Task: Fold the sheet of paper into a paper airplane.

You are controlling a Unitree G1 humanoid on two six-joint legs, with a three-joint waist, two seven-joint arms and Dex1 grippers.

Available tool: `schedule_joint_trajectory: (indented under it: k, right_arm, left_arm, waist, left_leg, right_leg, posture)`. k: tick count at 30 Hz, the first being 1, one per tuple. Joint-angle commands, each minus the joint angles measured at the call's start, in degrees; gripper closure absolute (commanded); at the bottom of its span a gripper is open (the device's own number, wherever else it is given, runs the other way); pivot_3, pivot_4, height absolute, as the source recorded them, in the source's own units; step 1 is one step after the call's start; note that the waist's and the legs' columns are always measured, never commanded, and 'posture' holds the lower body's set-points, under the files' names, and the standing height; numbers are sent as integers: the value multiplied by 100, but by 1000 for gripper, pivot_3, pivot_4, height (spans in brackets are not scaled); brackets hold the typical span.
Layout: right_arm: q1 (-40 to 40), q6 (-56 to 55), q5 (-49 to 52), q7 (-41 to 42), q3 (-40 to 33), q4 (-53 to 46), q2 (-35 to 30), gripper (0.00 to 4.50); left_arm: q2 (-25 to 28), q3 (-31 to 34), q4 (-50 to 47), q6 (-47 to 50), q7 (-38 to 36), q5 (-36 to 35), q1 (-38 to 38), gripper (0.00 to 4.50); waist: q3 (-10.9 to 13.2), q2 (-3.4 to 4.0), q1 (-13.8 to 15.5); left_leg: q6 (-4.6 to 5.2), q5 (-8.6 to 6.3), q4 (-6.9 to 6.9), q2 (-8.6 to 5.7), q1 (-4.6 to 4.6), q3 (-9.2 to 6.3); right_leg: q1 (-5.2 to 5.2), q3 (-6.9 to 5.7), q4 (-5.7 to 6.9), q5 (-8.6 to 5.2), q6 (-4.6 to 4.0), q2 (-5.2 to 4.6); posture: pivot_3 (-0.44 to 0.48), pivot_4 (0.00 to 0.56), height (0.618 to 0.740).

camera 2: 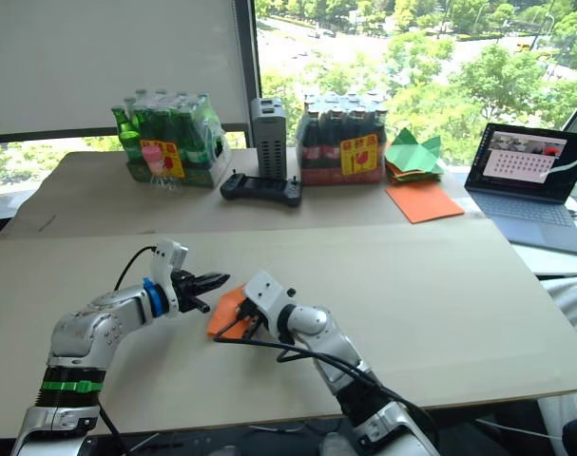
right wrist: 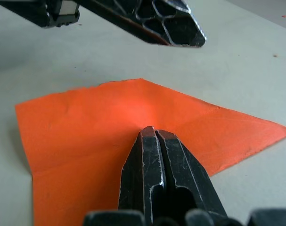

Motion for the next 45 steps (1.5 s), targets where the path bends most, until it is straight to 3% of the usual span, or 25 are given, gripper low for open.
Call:
schedule_joint_trajectory:
  k: [1,14,23,45]
  right_arm:
    - [74,87,-95,-50,10,-30,-47,4478]
    - [228,313,-76,-56,-27,-543,-214,4478]
    - [575,877,497,421,-129,-1674,-395,4478]
    - [-120,722,231,-753,-618,158,89,4478]
  left_arm:
    - [88,-159,-99,-130,-71,110,91,4500]
    - [193,-432,600,-623,-153,521,136,4500]
    - [130,-522,639,-682,-214,582,87,4500]
    - [174,-505,551,-670,-233,575,143,4500]
  waist:
    - [0,0,2]
    - [0,0,15]
    - [0,0,41]
    - [0,0,38]
  left_leg:
    - [0,0,0,0,0,0]
    - [0,0,0,-1,0,1]
    - [0,0,0,-1,0,1]
    - [0,0,0,-1,3,1]
  right_leg:
    - [0,0,0,0,0,0]
    - [1,0,-1,0,0,-1]
    - [2,0,-2,-1,1,-1]
    - [3,0,-1,-1,0,0]
  posture:
    - [0,150,740]
    - [0,150,740]
    - [0,150,740]
    - [0,150,740]
